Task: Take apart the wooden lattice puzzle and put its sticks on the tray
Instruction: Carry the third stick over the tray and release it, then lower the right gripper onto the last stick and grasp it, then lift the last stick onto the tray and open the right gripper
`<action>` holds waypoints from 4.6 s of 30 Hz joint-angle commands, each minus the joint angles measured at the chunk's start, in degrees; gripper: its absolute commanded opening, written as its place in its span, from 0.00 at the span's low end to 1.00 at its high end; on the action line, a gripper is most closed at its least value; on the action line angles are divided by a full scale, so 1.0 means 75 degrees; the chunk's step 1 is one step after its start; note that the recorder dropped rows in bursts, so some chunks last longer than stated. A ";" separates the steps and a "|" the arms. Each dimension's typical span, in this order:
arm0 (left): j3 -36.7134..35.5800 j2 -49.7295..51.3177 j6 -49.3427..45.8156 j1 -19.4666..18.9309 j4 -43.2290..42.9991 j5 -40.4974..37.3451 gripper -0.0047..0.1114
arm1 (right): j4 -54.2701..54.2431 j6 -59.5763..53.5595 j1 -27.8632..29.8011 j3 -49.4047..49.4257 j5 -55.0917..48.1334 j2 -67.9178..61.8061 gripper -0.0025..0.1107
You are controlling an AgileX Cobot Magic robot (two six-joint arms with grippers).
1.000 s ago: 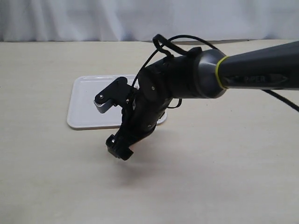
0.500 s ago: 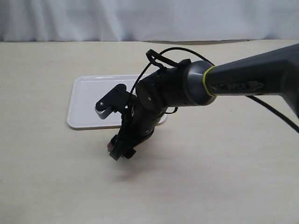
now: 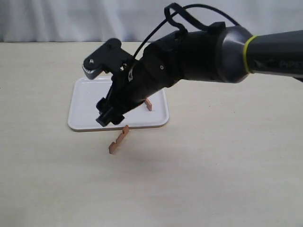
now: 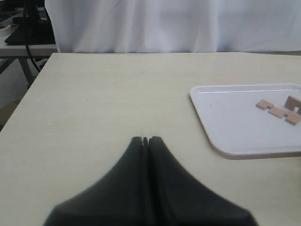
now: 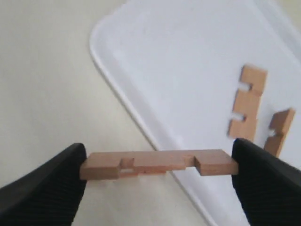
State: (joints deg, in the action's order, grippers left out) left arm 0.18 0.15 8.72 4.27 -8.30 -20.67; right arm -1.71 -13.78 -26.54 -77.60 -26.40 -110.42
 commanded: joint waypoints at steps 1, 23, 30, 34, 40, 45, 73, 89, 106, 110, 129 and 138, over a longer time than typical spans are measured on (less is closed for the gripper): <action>-0.0024 -0.0020 -0.0014 0.0057 -0.0003 0.0046 0.04 | 0.0061 0.0213 -0.0006 -0.0034 0.1751 -0.0208 0.06; -0.0024 -0.0020 -0.0014 0.0057 -0.0003 0.0046 0.04 | 0.0061 0.0472 -0.0006 -0.0034 0.4390 -0.1310 0.89; -0.0024 -0.0020 -0.0014 0.0057 -0.0003 0.0046 0.04 | 0.0061 0.0472 -0.0019 -0.0034 0.2404 -0.0648 0.88; -0.0024 -0.0020 -0.0014 0.0057 -0.0003 0.0046 0.04 | 0.0143 0.0417 -0.0019 -0.0034 0.1077 -0.0526 0.88; -0.0024 -0.0020 -0.0014 0.0057 -0.0003 0.0046 0.04 | 0.0082 0.0417 -0.0019 -0.0034 -0.0582 -0.0539 0.88; -0.0024 -0.0020 -0.0014 0.0057 -0.0003 0.0046 0.04 | -0.0454 0.0471 -0.0019 -0.0034 -0.0959 -0.0720 0.88; -0.0024 -0.0020 -0.0014 0.0057 -0.0003 0.0046 0.04 | -0.0506 -0.0276 -0.0037 -0.0034 0.0311 -0.1557 0.88; -0.0024 -0.0020 -0.0014 0.0057 -0.0003 0.0046 0.04 | -0.0947 -0.0273 -0.0037 -0.0034 -0.0118 -0.1475 0.06; -0.0024 -0.0020 -0.0014 0.0057 -0.0003 0.0046 0.04 | -0.0044 -0.0273 0.0008 -0.0034 0.1489 -0.0431 0.06; -0.0024 -0.0020 -0.0014 0.0057 -0.0003 0.0046 0.04 | -0.0003 -0.0273 0.0100 -0.0034 0.2400 -0.0834 0.06; -0.0024 -0.0020 -0.0014 0.0057 -0.0003 0.0046 0.04 | -0.0255 -0.0066 0.0685 -0.0041 0.3119 -0.1159 0.99; -0.0024 -0.0020 -0.0014 0.0057 -0.0003 0.0046 0.04 | -0.0277 0.0129 0.0673 -0.0041 0.1338 -0.0284 0.99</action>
State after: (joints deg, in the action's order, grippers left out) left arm 0.18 0.15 8.72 4.27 -8.30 -20.67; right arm -3.38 -13.45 -21.42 -77.89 -11.02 -114.67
